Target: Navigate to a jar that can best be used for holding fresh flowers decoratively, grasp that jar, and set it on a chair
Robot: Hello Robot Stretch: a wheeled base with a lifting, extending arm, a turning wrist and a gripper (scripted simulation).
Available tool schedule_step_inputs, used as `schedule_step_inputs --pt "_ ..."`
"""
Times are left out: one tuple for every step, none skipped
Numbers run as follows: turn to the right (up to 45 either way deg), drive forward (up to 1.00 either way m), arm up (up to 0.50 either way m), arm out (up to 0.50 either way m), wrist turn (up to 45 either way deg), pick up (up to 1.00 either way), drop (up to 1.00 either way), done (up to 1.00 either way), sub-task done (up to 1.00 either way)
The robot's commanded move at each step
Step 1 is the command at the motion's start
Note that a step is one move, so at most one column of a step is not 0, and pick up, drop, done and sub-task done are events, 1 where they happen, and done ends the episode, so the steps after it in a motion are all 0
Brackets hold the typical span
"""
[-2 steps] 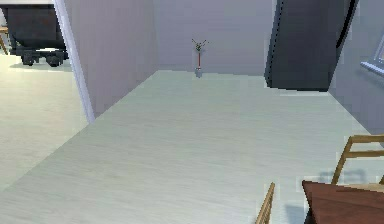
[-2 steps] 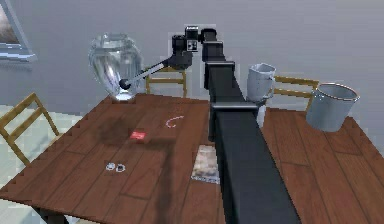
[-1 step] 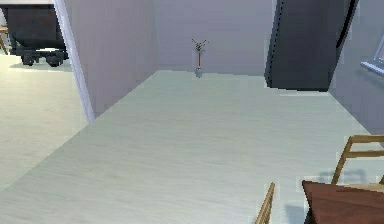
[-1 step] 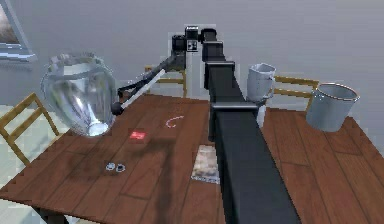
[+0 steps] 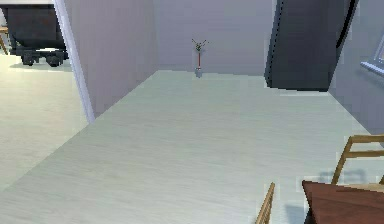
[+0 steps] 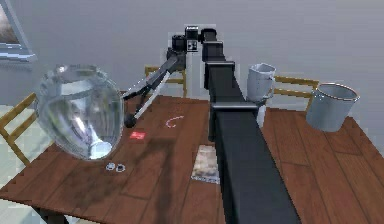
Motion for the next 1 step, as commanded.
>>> schedule_step_inputs --pt "0.0 0.00 0.00 -0.48 0.0 0.00 0.00 0.00 0.00"
